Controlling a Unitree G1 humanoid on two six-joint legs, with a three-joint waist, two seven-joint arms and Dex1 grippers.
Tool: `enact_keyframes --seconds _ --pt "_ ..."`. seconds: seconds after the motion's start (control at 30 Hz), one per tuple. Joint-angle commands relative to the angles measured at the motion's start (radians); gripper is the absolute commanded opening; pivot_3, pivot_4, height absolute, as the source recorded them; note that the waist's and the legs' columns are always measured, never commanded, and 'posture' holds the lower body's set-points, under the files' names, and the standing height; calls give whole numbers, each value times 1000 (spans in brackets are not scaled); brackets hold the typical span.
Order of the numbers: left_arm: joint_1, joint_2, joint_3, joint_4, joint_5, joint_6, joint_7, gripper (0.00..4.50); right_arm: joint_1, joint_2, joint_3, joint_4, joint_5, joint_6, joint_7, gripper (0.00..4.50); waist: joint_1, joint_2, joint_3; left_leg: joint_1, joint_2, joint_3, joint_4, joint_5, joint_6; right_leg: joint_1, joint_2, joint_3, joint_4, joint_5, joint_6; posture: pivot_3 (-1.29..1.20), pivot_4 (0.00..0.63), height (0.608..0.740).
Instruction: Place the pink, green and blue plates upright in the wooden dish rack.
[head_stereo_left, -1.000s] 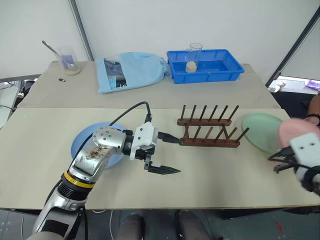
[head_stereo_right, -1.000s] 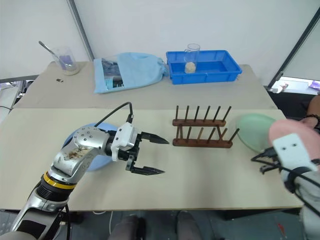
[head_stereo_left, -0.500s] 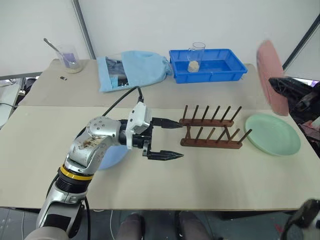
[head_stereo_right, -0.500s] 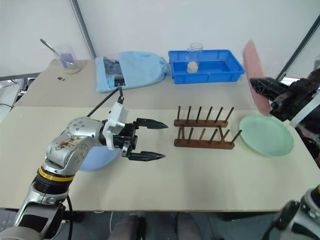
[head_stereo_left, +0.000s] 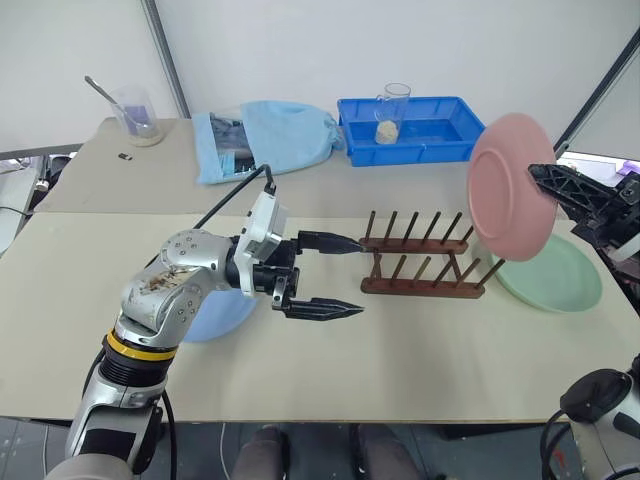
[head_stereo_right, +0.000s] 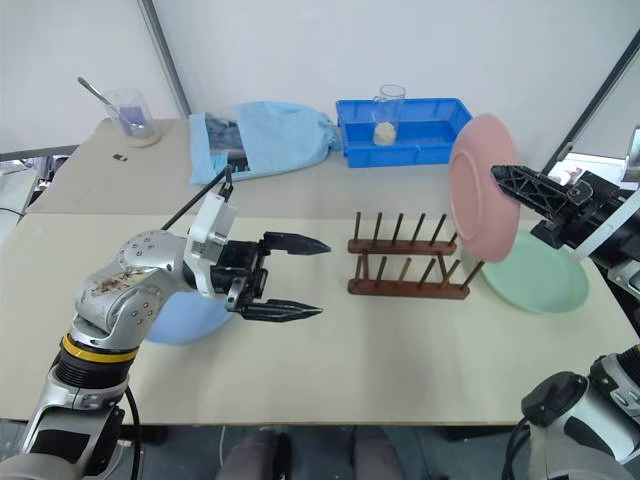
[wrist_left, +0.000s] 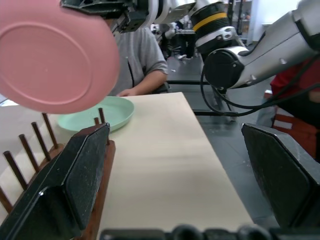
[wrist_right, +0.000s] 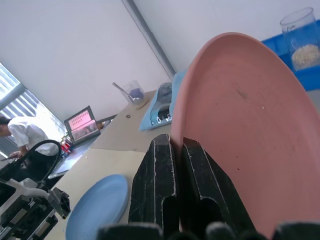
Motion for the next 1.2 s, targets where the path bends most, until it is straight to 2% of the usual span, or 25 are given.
enact_keyframes --seconds 0.03,0.7,0.97,1.13,1.17,1.2 --pt "-30 12 15 -30 -13 -2 -11 4500 -17 -6 -46 24 50 7 -34 31 -1 0 0 0 0 0 0 0 0 0 0 0 0 0 0 0 150 737" --pt "-67 32 26 -27 -33 6 -27 4500 -24 5 -17 200 54 -31 -180 31 -1 0 0 0 0 0 0 0 0 0 0 0 0 0 1 0 150 737" --pt "-51 33 24 -39 -27 4 -19 4500 -29 -5 -13 193 31 -123 -236 2820 -2 0 0 0 0 0 0 0 0 0 1 0 0 -3 6 0 150 737" --pt "-38 30 23 -50 -30 4 -12 4500 -24 -131 -52 199 25 -181 -244 4483 4 3 2 -1 0 0 0 0 0 0 0 0 -1 -3 6 0 150 737" --pt "-34 31 22 -54 -31 4 -13 4500 0 -162 -40 192 16 -196 -225 4483 6 3 2 -1 -1 0 -1 0 0 0 0 0 -1 -3 6 0 150 737" --pt "-28 42 15 -60 -30 7 -27 4500 87 -222 10 154 -22 -238 -152 4483 7 3 2 -1 -1 0 -1 0 0 0 0 0 -1 -3 5 0 150 737"
